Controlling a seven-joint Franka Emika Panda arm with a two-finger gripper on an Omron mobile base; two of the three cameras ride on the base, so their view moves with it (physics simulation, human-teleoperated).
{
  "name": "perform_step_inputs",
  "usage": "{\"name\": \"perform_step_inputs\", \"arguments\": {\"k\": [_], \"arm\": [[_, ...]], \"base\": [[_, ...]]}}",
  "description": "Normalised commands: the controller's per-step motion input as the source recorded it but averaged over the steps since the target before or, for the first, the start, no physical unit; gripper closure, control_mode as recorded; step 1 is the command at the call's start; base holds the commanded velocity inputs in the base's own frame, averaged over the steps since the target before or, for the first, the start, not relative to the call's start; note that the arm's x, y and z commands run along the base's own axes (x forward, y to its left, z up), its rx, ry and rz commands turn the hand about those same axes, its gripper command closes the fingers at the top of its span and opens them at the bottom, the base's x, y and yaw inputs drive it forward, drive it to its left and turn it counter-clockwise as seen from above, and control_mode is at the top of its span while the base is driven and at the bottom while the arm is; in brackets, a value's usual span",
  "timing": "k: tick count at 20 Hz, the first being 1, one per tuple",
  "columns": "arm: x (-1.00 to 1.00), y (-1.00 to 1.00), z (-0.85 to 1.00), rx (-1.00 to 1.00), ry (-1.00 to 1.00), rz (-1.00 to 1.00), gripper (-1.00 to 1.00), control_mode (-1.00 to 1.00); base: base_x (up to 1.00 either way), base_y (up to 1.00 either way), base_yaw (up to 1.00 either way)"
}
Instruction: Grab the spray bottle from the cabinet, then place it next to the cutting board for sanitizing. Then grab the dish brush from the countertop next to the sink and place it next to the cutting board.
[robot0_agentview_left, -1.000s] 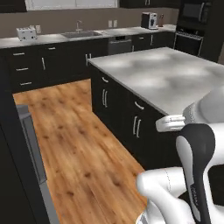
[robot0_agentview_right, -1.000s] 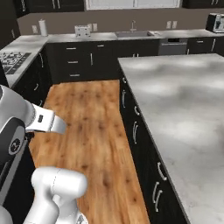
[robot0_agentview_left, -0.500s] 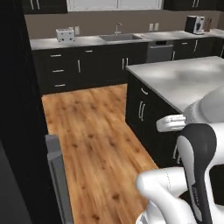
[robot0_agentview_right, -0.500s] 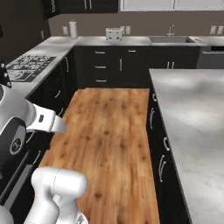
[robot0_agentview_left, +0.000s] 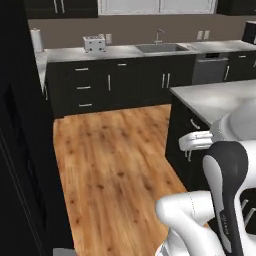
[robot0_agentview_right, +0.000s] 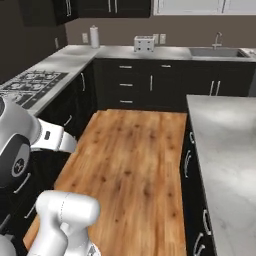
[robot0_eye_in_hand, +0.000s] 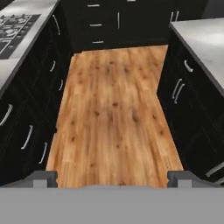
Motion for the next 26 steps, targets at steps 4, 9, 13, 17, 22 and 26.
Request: {"name": "perform_step_inputs", "arguments": {"k": [4,9,13,17,22,26], "arm": [[0.00,0.00,0.00,0.00,0.00,0.00,-1.00,1.00],[0.00,0.00,0.00,0.00,0.00,0.00,-1.00,1.00],[0.00,0.00,0.00,0.00,0.00,0.00,-1.00,1.00],[0.00,0.00,0.00,0.00,0.00,0.00,-1.00,1.00],[0.00,0.00,0.00,0.00,0.00,0.00,-1.00,1.00],[0.00,0.00,0.00,0.00,0.00,0.00,-1.00,1.00]], "base": [[1.00,0.00,0.21],[1.00,-0.02,0.39],[1.00,0.00,0.39],[1.00,-0.16,0.36],[1.00,-0.47,0.21],[1.00,-0.11,0.14]]}}
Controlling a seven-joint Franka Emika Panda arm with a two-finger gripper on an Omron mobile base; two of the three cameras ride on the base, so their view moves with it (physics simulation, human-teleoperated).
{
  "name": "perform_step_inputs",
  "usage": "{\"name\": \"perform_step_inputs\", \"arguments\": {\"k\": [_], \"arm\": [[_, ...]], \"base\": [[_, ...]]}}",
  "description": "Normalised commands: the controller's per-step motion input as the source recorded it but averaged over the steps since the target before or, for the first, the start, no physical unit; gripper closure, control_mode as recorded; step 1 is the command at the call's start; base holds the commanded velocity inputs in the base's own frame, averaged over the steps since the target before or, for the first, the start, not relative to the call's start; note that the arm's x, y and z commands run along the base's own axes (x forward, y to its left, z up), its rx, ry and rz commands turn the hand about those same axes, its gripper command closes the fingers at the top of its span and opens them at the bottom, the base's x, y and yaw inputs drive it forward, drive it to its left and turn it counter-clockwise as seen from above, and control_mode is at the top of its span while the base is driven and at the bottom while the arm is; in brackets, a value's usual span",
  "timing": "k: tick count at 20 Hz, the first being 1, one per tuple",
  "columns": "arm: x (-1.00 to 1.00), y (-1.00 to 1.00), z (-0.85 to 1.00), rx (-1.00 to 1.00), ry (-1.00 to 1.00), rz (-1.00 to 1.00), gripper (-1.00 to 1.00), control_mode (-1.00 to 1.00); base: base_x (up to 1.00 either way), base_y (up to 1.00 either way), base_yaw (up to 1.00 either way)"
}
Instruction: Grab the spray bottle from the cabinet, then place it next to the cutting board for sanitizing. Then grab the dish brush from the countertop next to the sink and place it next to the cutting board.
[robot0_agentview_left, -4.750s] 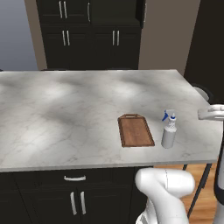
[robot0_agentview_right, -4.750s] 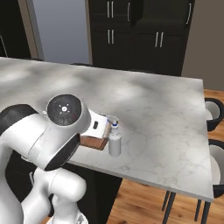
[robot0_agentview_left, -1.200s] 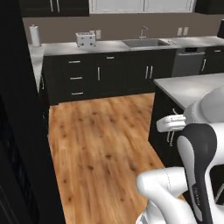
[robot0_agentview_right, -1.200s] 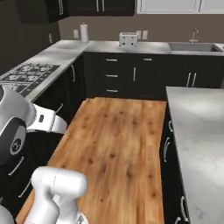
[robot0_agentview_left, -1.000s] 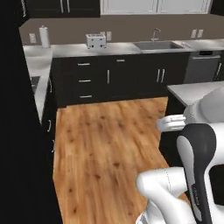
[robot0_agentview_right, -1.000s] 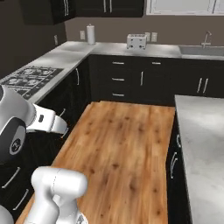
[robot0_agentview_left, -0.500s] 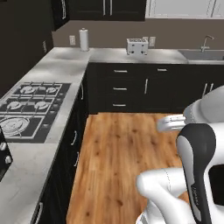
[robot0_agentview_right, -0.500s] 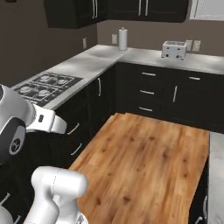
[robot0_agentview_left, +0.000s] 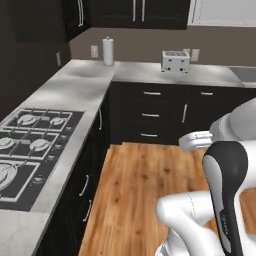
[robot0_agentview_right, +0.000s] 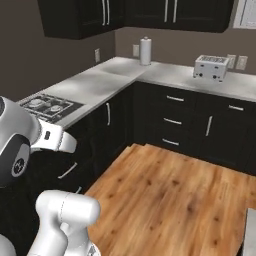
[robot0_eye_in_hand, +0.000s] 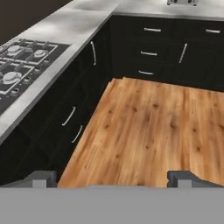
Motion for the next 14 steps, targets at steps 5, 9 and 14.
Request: {"name": "perform_step_inputs", "arguments": {"k": [5,9,14], "arm": [[0.00,0.00,0.00,0.00,0.00,0.00,-1.00,1.00],[0.00,0.00,0.00,0.00,0.00,0.00,-1.00,1.00],[0.00,0.00,0.00,0.00,0.00,0.00,-1.00,1.00]], "base": [[1.00,-0.01,0.05],[1.00,-0.01,0.00],[1.00,0.00,-0.02]]}}
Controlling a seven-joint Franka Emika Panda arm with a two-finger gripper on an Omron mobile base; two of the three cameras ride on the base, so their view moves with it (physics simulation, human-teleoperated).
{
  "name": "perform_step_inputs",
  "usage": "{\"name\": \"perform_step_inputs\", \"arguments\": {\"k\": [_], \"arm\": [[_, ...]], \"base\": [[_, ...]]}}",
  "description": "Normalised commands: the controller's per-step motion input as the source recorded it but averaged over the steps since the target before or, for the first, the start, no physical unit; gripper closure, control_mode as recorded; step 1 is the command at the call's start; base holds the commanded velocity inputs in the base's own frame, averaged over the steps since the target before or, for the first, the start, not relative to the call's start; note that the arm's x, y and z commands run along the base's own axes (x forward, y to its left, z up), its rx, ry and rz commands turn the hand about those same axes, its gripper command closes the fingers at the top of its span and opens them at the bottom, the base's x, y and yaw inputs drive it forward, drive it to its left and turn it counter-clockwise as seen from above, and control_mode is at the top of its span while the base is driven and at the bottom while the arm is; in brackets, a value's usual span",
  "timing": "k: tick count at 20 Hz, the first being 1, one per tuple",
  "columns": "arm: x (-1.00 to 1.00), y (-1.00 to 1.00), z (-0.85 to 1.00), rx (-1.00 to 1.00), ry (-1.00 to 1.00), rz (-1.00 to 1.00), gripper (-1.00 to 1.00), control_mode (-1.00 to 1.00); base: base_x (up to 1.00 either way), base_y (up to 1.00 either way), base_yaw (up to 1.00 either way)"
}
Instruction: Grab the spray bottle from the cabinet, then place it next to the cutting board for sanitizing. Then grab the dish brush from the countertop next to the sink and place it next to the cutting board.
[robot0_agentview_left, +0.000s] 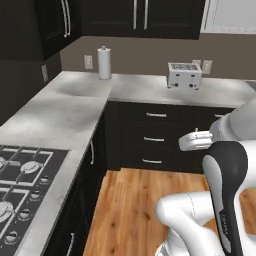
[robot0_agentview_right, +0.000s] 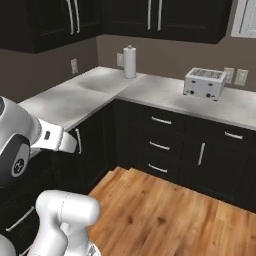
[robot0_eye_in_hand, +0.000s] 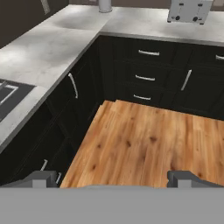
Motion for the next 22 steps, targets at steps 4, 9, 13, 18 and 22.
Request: {"name": "perform_step_inputs", "arguments": {"k": [4,9,13,18,22], "arm": [[0.00,0.00,0.00,0.00,0.00,0.00,-1.00,1.00],[0.00,0.00,0.00,0.00,0.00,0.00,-1.00,1.00],[0.00,0.00,0.00,0.00,0.00,0.00,-1.00,1.00],[0.00,0.00,0.00,0.00,0.00,0.00,-1.00,1.00],[0.00,0.00,0.00,0.00,0.00,0.00,-1.00,1.00]], "base": [[1.00,-0.15,-0.01],[1.00,-0.56,0.00],[1.00,-1.00,0.00],[0.95,-1.00,0.00],[0.56,-1.00,-0.01]]}}
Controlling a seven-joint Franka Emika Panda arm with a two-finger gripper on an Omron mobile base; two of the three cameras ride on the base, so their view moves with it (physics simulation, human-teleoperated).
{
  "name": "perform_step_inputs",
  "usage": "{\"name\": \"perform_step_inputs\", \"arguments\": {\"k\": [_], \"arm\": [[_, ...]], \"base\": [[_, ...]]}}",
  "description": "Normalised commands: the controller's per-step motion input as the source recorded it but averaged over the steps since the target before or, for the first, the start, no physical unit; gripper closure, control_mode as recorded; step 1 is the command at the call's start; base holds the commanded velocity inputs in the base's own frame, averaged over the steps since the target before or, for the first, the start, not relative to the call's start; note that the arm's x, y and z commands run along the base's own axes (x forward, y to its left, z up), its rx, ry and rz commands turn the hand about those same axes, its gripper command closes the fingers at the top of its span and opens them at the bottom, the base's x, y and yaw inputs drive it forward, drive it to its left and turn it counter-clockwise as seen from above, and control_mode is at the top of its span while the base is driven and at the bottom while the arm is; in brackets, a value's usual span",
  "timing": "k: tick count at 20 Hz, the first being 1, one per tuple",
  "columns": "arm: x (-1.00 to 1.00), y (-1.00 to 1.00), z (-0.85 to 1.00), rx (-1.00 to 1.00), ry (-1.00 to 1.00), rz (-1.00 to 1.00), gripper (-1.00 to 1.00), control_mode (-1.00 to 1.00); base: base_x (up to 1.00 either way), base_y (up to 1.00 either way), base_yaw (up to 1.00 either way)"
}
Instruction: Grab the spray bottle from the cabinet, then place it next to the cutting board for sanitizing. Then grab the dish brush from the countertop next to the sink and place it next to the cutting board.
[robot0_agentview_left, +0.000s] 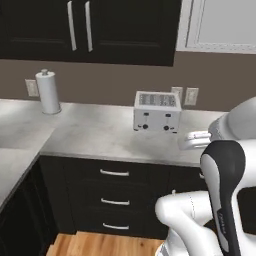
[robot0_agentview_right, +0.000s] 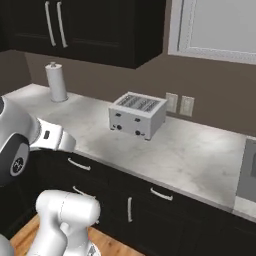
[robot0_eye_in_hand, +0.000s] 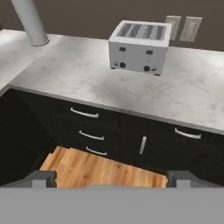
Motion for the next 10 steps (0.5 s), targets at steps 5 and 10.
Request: {"name": "perform_step_inputs", "arguments": {"k": [5,10], "arm": [[0.00,0.00,0.00,0.00,0.00,0.00,-1.00,1.00],[0.00,0.00,0.00,0.00,0.00,0.00,-1.00,1.00]], "base": [[0.33,-1.00,-0.18],[0.18,-1.00,-0.37]]}}
